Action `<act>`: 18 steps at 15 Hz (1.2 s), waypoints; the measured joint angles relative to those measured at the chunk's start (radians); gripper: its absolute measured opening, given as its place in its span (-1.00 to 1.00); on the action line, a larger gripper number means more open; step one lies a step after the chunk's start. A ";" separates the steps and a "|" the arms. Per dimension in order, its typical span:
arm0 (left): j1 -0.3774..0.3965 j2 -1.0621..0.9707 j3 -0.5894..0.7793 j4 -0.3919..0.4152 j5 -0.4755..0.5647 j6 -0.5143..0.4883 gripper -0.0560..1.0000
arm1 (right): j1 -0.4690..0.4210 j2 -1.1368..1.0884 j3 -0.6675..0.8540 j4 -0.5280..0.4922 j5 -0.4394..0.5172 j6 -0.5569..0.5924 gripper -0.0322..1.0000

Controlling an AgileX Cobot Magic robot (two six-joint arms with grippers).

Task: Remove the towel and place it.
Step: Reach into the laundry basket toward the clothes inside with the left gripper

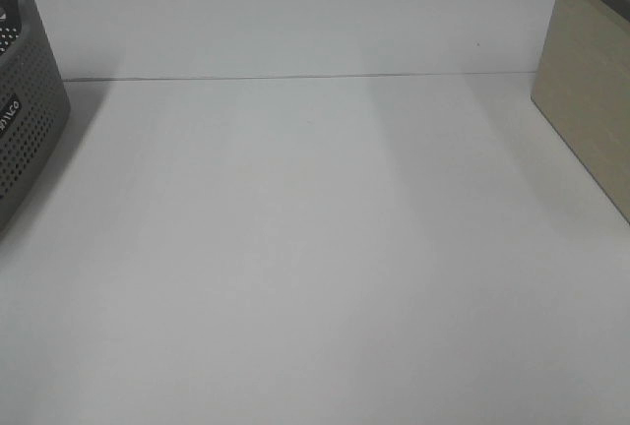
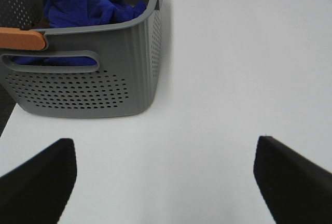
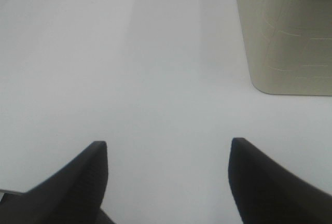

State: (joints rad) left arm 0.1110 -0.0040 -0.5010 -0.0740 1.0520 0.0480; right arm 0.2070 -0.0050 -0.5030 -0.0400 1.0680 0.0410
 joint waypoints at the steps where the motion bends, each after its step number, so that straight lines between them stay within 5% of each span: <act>1: 0.000 0.000 0.000 0.000 0.000 0.000 0.75 | 0.000 0.000 0.000 0.000 0.000 0.000 0.34; 18: 0.000 0.000 0.000 0.000 0.000 0.000 0.75 | 0.000 0.000 0.000 0.000 0.000 0.000 0.34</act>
State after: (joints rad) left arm 0.1110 -0.0040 -0.5010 -0.0740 1.0520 0.0480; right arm 0.2070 -0.0050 -0.5030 -0.0400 1.0680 0.0410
